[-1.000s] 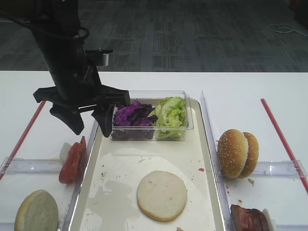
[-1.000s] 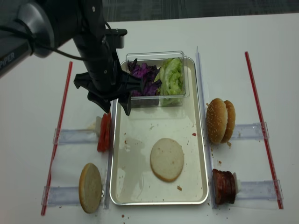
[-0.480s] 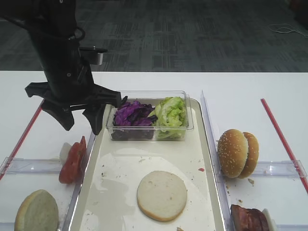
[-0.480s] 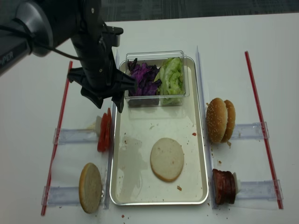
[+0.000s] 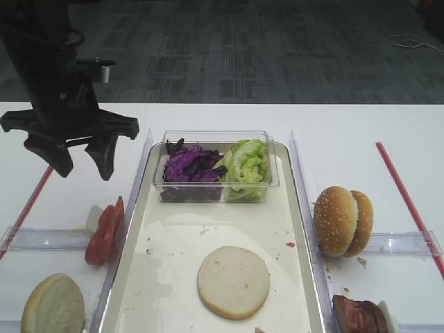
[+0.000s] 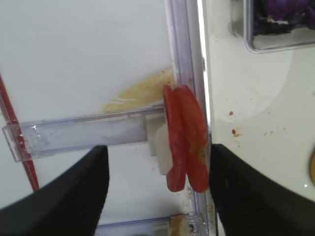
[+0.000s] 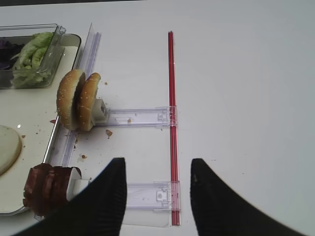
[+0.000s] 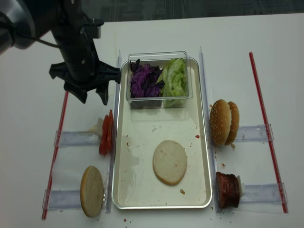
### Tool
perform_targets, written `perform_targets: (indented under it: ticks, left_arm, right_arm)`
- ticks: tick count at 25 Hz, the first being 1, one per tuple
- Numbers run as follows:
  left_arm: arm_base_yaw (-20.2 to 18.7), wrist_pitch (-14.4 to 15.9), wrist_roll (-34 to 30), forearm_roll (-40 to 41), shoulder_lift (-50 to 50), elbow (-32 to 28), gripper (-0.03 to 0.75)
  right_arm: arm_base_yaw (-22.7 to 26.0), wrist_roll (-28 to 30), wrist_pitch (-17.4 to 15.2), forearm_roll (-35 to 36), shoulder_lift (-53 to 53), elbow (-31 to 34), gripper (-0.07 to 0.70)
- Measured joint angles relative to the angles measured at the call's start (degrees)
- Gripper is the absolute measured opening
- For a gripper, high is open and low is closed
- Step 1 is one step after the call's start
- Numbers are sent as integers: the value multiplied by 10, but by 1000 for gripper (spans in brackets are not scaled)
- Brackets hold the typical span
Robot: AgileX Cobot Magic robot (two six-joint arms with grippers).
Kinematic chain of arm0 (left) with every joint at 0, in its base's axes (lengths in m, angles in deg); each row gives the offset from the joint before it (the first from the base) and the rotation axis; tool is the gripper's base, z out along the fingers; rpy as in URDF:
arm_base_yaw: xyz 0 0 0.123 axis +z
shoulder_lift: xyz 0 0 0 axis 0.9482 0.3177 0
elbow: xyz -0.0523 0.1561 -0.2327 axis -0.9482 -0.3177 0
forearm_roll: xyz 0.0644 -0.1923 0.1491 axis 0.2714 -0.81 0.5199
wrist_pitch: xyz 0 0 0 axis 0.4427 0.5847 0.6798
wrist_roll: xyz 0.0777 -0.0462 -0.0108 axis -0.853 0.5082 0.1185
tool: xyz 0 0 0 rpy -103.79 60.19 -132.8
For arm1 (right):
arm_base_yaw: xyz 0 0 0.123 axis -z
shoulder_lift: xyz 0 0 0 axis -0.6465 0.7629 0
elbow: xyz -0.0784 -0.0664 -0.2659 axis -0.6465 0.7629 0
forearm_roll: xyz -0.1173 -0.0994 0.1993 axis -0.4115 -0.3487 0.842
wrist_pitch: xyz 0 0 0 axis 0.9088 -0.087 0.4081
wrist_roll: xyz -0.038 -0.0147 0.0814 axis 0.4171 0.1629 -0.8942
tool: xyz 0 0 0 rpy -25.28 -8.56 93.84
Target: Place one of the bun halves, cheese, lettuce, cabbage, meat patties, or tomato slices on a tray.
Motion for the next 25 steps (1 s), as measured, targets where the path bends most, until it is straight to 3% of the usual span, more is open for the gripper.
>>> perform_targets:
  ticks: [10,25]
  left_arm:
    - [84,2,-20,11,-52,-11,420]
    - [91,8,-45,35,-117,-12,420]
  right_arm:
    - [0,0,0,0,0,0,324]
    - [0,0,0,0,0,0,324]
